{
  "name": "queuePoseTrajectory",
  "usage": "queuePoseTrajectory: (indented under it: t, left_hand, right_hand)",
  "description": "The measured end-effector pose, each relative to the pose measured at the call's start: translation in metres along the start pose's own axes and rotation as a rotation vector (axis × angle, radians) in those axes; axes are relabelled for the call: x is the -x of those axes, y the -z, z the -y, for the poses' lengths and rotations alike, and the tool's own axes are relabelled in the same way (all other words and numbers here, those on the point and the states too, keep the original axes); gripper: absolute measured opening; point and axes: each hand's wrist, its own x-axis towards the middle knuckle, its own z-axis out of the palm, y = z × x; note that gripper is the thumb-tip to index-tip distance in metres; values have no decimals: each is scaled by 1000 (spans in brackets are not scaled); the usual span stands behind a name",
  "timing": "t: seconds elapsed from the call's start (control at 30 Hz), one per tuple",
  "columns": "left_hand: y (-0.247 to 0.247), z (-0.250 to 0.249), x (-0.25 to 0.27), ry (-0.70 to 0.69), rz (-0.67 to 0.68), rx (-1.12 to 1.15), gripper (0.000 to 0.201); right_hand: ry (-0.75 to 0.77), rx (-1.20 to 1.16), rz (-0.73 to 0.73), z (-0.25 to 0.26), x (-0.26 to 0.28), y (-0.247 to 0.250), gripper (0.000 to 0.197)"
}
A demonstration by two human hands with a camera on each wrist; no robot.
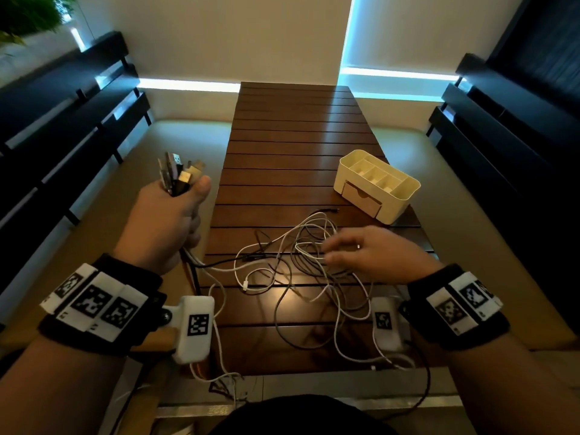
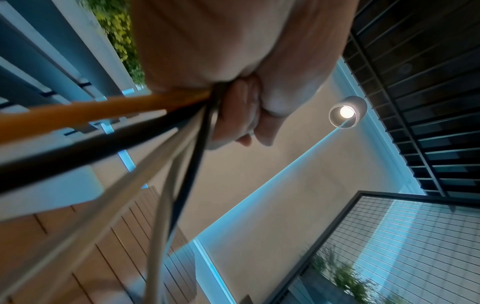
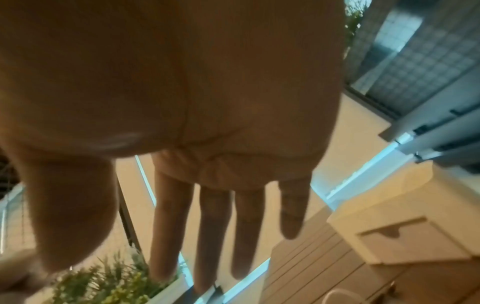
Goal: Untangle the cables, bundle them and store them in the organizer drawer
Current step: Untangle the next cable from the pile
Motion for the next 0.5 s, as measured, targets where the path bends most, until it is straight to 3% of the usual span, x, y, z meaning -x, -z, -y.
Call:
queuePoseTrajectory:
  t: [0.07,0.2,0.27,0.33,0.43,0.5]
  left_hand:
    - [-11,-1,3,27,54,-3,25]
    - [-38,-2,14,86,182,74,14]
    - [-47,-5,17,80,201,124,15]
    - [-48,-10,14,67,160,179,20]
    - [-37,-15,7,83,56,257,25]
    - [-28,-16,5,92,12,295,25]
  right_hand:
    - [119,-202,-81,6,-4,-1,42]
    - [274,-292,-9,33,-15,-23,77]
    - [293,-309,100,46,-19,-40,78]
    - [245,-354,251,56,-19,-63,67]
    - [87,-702,580,53,-16,-88,59]
    - [63,-709,709,48,-15,-87,51]
